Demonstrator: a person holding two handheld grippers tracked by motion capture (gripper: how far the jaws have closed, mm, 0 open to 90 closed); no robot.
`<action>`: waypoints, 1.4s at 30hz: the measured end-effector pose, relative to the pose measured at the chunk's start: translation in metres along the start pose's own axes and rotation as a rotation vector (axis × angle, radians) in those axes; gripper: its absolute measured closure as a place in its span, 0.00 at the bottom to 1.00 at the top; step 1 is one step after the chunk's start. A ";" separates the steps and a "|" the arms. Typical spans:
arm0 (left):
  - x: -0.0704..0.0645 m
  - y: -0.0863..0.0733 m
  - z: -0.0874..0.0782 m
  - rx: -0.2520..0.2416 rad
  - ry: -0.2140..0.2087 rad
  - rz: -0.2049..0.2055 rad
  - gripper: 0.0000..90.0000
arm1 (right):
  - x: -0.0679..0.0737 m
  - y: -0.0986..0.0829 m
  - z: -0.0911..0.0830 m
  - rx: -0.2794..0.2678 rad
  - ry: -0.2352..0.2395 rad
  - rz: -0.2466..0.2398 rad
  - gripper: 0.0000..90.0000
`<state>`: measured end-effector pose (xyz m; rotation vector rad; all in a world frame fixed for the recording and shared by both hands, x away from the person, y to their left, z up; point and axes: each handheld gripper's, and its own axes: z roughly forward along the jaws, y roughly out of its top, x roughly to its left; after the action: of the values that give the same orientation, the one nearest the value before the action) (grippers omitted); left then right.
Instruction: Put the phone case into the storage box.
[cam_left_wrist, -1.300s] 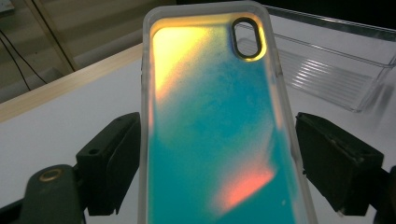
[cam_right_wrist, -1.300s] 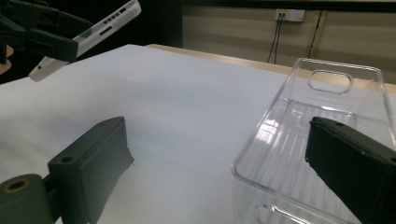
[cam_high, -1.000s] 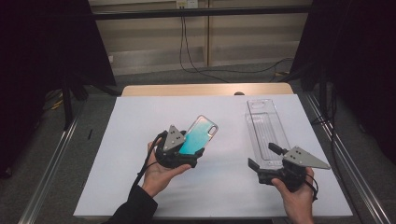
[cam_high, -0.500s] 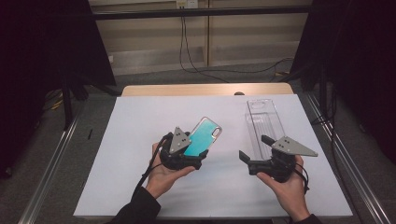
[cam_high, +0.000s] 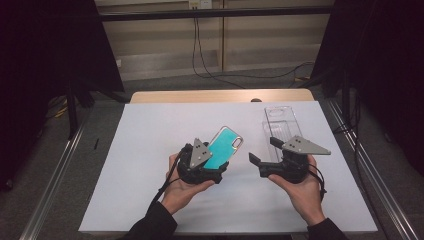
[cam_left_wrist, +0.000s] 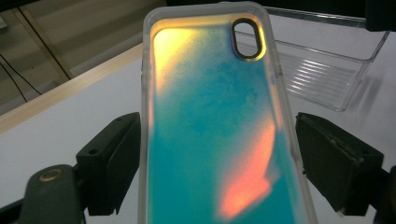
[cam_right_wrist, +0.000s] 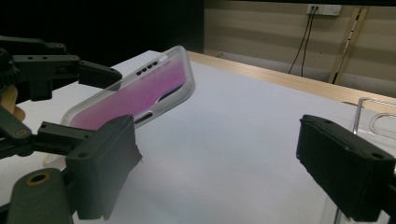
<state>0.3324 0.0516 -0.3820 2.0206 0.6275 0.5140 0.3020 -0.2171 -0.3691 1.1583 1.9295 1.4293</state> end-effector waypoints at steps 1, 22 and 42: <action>-0.001 0.000 0.001 -0.006 0.010 0.002 0.19 | 0.000 0.000 0.001 -0.002 -0.003 -0.007 0.13; -0.013 -0.004 0.007 -0.015 0.069 0.042 0.19 | 0.002 0.011 0.015 0.073 -0.011 0.043 0.23; -0.015 -0.005 0.009 -0.013 0.091 0.041 0.19 | 0.011 0.024 0.034 0.164 -0.006 0.097 0.38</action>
<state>0.3251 0.0389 -0.3925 2.0099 0.6369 0.6362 0.3306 -0.1877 -0.3570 1.3448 2.0424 1.3339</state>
